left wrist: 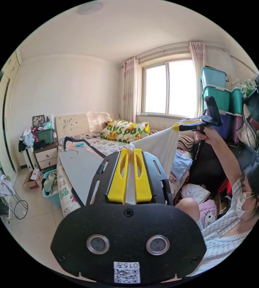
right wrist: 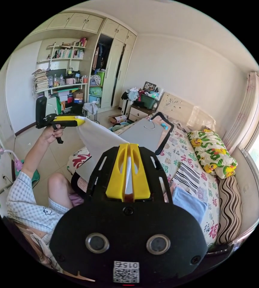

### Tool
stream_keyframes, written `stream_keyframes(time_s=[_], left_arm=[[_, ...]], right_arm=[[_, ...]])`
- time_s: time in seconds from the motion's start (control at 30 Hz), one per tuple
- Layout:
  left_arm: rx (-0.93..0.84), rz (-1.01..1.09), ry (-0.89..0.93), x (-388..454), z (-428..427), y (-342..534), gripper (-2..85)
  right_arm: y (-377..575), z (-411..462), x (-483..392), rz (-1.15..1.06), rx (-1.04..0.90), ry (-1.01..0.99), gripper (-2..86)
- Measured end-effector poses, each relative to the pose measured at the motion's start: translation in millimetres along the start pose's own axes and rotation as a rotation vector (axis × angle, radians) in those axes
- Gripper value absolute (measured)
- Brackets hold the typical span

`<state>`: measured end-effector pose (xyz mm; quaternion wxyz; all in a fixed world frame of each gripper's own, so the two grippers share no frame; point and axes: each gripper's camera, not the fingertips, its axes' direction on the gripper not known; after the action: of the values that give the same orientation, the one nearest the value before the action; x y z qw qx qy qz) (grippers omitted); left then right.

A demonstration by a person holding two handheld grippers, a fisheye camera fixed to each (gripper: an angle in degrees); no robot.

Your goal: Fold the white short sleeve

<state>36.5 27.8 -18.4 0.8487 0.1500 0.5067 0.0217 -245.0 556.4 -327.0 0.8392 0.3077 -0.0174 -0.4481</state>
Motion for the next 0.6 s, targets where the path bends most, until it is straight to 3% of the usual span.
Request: stream_keyframes(time_s=[0.37,0.6], left_arm=[[-0.030,0.128,0.139,27.1,86.7,-28.8,0.8],[-0.020,0.147,0.210,-50.0,210.0,-26.7,0.8]], right_arm=[[112.4,-70.5,27.3,0.082,0.053,0.039,-0.9],[144.6,-48.9,75.1,0.121,0.230,0.018,-0.8]])
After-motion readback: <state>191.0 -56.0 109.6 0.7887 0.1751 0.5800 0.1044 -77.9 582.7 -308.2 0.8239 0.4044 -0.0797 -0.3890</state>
